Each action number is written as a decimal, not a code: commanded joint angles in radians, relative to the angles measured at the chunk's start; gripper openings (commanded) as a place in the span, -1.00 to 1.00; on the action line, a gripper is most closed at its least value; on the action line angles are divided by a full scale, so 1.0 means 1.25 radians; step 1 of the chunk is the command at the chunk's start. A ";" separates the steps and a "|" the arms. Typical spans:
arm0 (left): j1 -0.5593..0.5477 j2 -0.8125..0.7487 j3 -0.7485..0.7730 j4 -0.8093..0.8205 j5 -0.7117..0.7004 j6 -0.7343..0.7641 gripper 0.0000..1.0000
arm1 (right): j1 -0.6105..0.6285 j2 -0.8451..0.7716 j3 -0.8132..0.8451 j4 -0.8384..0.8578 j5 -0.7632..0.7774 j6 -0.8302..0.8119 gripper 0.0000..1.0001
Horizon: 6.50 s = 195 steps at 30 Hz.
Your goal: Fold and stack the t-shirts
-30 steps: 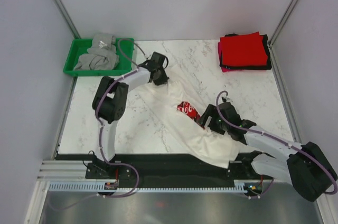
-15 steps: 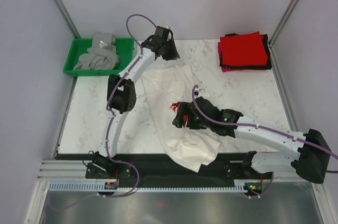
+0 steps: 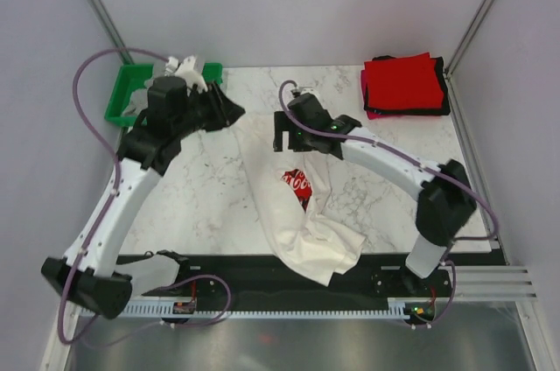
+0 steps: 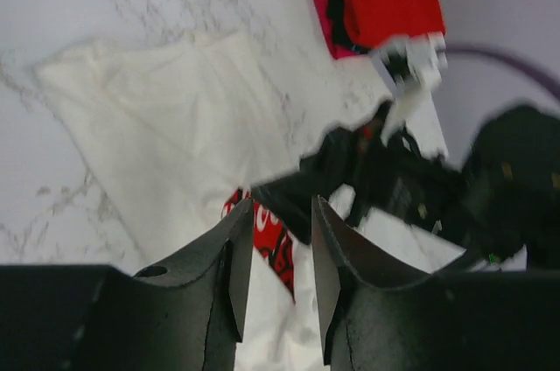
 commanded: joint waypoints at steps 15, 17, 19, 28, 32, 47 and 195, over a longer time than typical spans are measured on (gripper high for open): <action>-0.006 -0.440 -0.480 -0.111 -0.103 0.077 -0.19 | -0.094 0.647 0.503 -0.103 -0.080 -0.088 0.87; -0.006 -0.444 -0.489 -0.116 -0.095 0.080 -0.20 | -0.128 0.722 0.545 -0.101 -0.087 -0.078 0.87; -0.006 -0.446 -0.495 -0.128 -0.089 0.078 -0.20 | -0.166 0.777 0.637 -0.103 -0.085 -0.060 0.86; -0.005 -0.448 -0.523 -0.123 -0.092 0.072 -0.20 | -0.289 0.953 0.844 0.087 -0.092 0.123 0.86; -0.005 -0.447 -0.535 -0.103 -0.075 0.077 -0.20 | -0.291 0.932 0.809 0.117 -0.005 0.189 0.86; -0.064 -0.363 -0.582 0.008 -0.007 0.012 -0.08 | -0.295 0.521 0.589 0.160 -0.231 -0.014 0.96; 0.017 0.341 -0.452 0.363 0.123 -0.139 -0.01 | -0.384 0.036 -0.557 0.468 -0.416 0.096 -0.17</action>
